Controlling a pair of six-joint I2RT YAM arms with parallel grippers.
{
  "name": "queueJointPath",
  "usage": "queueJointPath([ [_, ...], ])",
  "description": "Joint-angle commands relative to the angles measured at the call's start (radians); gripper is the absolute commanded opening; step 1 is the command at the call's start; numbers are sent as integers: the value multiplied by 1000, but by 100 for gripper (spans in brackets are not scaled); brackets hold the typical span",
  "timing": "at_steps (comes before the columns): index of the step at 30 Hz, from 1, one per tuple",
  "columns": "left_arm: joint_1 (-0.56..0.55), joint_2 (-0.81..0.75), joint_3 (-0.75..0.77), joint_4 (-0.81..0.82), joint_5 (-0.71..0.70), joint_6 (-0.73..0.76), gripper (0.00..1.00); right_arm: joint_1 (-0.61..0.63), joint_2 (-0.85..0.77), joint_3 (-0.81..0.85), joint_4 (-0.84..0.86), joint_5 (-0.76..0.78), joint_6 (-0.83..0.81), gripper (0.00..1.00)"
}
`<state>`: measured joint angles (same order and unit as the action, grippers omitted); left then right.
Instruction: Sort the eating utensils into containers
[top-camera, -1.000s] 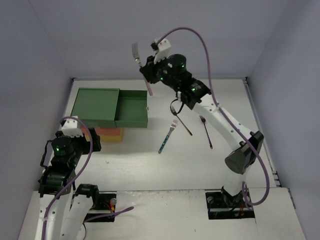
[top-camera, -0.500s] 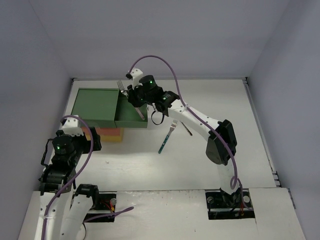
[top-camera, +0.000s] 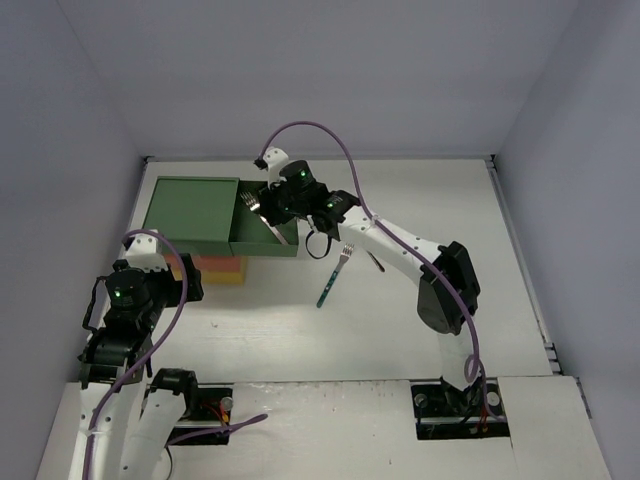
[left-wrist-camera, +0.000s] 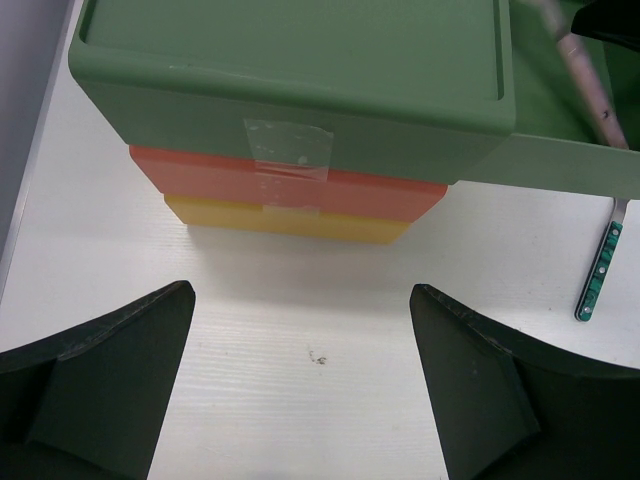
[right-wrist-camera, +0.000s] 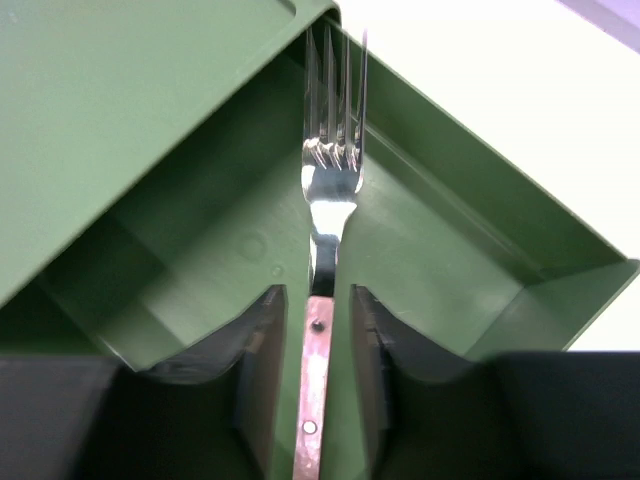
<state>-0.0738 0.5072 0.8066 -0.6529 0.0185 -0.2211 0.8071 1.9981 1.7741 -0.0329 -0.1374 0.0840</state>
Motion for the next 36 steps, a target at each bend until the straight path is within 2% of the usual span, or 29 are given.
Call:
queueJointPath([
  [1, -6, 20, 8, 65, -2, -9, 87, 12, -102, 17, 67, 25, -11, 37],
  [3, -6, 22, 8, 65, -2, -9, 87, 14, -110, 26, 67, 33, -18, 44],
  [6, -6, 24, 8, 65, -2, -9, 87, 14, -146, 28, 67, 73, -27, 49],
  [9, -5, 24, 8, 64, -2, -9, 87, 11, -220, -3, 66, 176, -43, 53],
  [12, -6, 22, 6, 64, -2, -9, 87, -19, -293, -98, 65, 309, -50, 55],
  [14, -6, 21, 6, 64, -1, -9, 87, -69, -362, -190, 62, 341, -30, 55],
  [18, -5, 25, 6, 65, 2, -9, 87, -222, -464, -389, 58, 273, 38, 52],
  [23, -6, 27, 6, 64, 4, -9, 87, -322, -501, -559, 38, 196, 7, 50],
  [30, -7, 31, 6, 65, 6, -9, 87, -415, -429, -663, 36, 43, -4, 48],
  [36, -9, 39, 6, 65, 9, -9, 87, -416, -324, -658, 2, 20, -28, 47],
])
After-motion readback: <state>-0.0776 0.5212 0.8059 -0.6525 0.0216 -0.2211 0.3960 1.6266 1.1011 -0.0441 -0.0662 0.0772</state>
